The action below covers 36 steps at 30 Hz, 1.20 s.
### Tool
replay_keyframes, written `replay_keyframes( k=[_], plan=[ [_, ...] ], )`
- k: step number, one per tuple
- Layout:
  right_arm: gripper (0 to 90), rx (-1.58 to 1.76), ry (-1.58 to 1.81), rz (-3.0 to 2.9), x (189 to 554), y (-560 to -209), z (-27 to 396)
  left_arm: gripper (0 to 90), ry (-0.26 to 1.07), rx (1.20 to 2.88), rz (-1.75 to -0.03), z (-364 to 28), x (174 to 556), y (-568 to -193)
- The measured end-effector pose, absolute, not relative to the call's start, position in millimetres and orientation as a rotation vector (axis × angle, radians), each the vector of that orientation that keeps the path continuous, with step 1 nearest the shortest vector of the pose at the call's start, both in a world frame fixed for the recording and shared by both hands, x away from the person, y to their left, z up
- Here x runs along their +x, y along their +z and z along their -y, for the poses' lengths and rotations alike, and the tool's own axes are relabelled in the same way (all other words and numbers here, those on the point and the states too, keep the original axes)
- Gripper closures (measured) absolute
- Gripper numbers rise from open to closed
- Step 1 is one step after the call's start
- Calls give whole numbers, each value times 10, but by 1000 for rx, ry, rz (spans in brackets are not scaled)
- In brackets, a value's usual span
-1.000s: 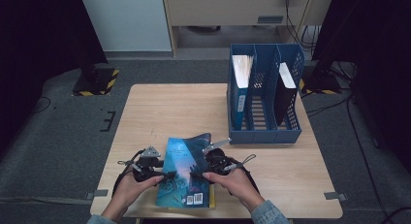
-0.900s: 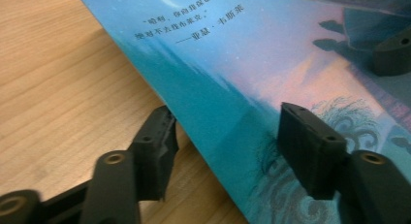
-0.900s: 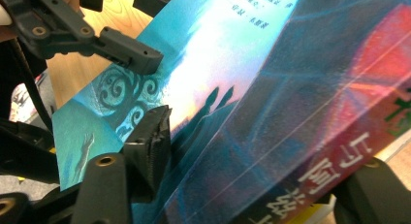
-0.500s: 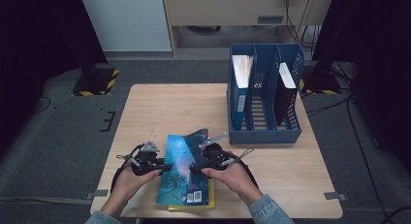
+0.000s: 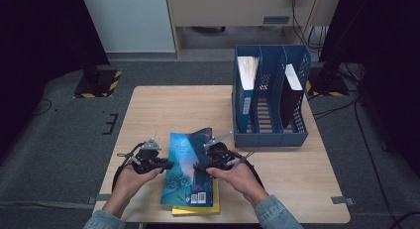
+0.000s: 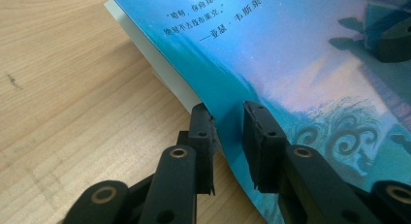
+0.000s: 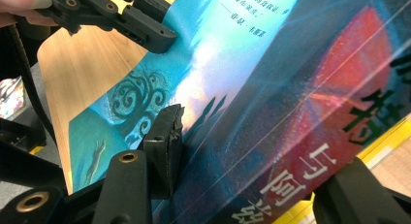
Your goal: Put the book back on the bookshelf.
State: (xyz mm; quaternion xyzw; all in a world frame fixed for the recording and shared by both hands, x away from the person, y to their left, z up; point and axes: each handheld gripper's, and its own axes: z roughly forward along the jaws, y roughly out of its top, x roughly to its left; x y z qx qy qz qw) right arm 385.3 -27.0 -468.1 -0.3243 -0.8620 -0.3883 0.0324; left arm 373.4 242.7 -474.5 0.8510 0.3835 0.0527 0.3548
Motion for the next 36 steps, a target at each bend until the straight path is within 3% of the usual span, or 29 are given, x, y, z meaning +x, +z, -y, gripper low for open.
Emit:
replay_keyframes(
  k=[11, 36],
  plan=[
    [545, -952, -1260, 2704, 3888, -4463, 253, 799, 190, 2172, -958, -2500, 3768, -4529],
    [622, -919, -1285, 2781, 3974, -4087, 232, 818, 284, 2168, -888, -2550, 3805, -4148]
  ],
)
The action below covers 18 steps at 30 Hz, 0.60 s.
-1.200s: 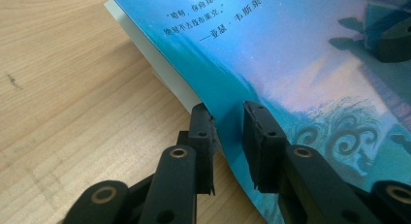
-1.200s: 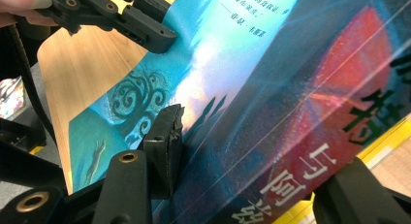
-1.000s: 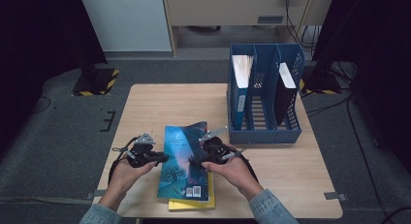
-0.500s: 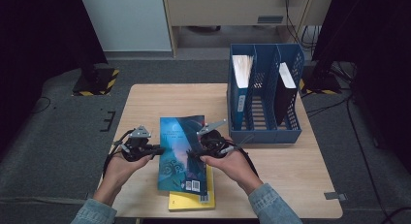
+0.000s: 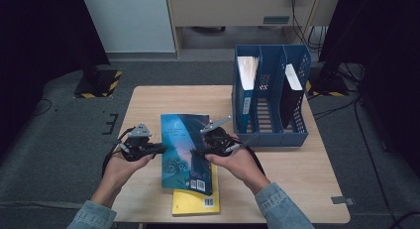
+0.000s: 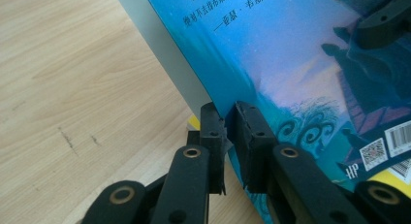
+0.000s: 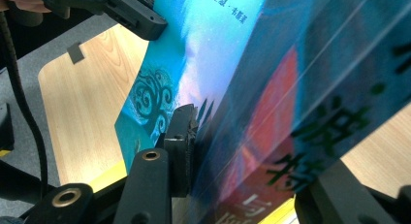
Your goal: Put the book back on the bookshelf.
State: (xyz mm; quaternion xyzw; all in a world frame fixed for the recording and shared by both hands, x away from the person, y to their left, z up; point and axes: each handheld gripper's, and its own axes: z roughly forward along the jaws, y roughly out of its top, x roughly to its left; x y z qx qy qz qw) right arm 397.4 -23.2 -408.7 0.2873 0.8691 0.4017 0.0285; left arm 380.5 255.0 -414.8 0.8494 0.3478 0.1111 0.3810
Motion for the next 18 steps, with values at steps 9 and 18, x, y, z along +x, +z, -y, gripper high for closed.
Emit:
replay_keyframes(
  k=[9, 18],
  plan=[
    [640, 897, 1241, -2683, 3990, -4046, 232, 819, 283, 2172, -882, -2563, 3817, -4126],
    [650, 895, 1232, -2678, 4031, -4003, 193, 820, 288, 2172, -887, -2582, 3855, -4101]
  ],
)
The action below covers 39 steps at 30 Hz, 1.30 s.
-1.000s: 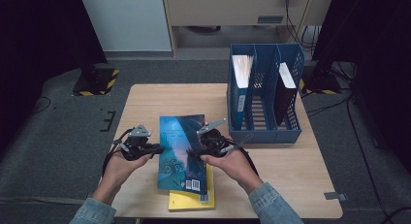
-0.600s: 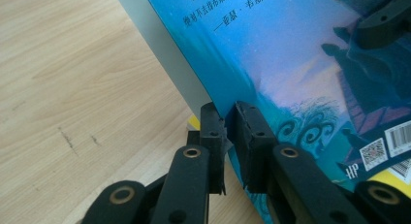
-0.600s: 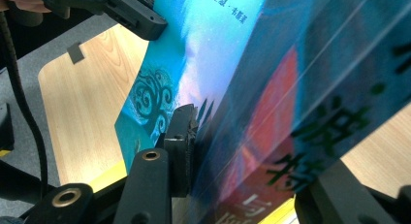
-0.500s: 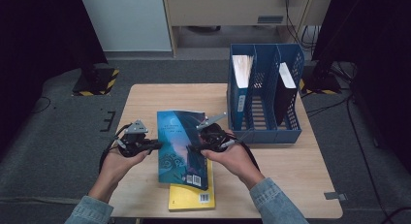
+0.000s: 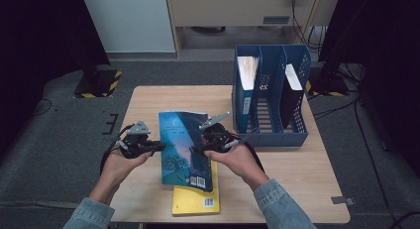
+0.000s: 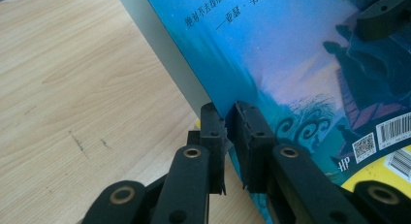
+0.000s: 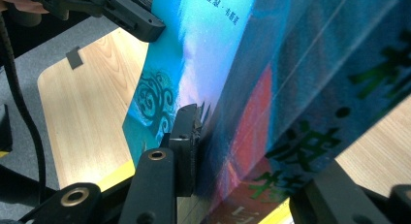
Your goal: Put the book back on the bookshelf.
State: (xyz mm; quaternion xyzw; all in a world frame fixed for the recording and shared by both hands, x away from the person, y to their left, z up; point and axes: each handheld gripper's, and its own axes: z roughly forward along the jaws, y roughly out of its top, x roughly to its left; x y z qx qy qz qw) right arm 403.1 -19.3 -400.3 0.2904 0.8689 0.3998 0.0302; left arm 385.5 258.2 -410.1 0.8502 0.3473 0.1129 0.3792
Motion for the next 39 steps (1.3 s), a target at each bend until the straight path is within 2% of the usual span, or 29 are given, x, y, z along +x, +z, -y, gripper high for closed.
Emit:
replay_keyframes(
  k=[24, 39],
  plan=[
    [661, 853, 1246, -2655, 4191, -3873, 174, 824, 328, 2168, -875, -2595, 3996, -3954],
    [705, 821, 1247, -2609, 4246, -3609, 175, 824, 355, 2159, -865, -2576, 3996, -3893]
  ],
)
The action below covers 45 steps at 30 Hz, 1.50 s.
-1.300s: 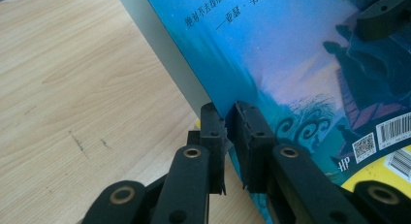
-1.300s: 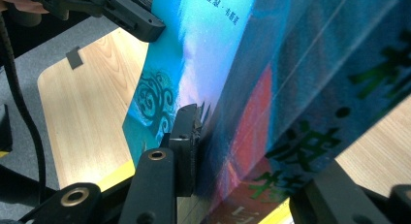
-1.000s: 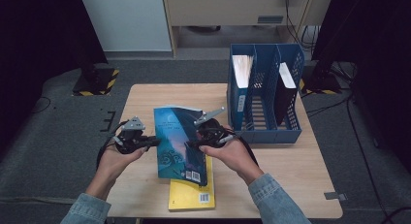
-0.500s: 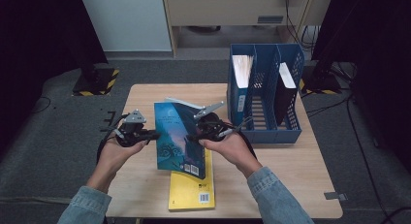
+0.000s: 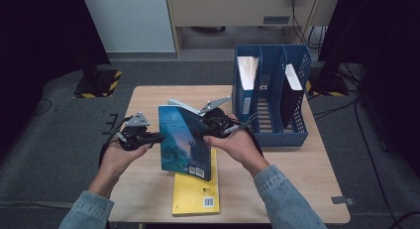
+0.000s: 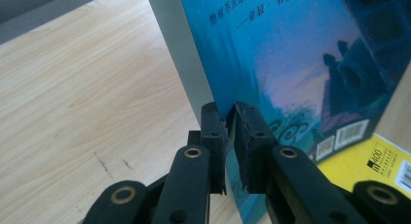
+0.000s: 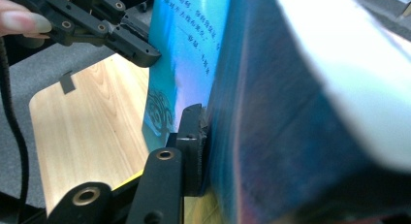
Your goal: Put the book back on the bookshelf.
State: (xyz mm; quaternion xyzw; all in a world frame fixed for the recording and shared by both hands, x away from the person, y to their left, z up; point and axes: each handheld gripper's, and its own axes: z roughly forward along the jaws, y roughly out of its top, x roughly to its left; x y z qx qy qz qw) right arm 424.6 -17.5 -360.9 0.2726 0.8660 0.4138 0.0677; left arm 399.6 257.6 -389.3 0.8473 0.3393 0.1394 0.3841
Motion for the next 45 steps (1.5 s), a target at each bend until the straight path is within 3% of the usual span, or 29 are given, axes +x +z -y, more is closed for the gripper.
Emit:
replay_keyframes(
  k=[11, 21, 40, 45],
  plan=[
    [719, 767, 1199, -2592, 4362, -3478, 112, 828, 408, 2153, -876, -2559, 4160, -3891],
    [713, 736, 1199, -2600, 4284, -3506, 101, 828, 418, 2140, -873, -2587, 4055, -3914],
    [571, 639, 1292, -2628, 4193, -3417, 65, 827, 404, 2132, -860, -2640, 3952, -3935],
    [614, 625, 1281, -2645, 4210, -3412, 75, 826, 406, 2133, -858, -2639, 3955, -3935]
  ],
)
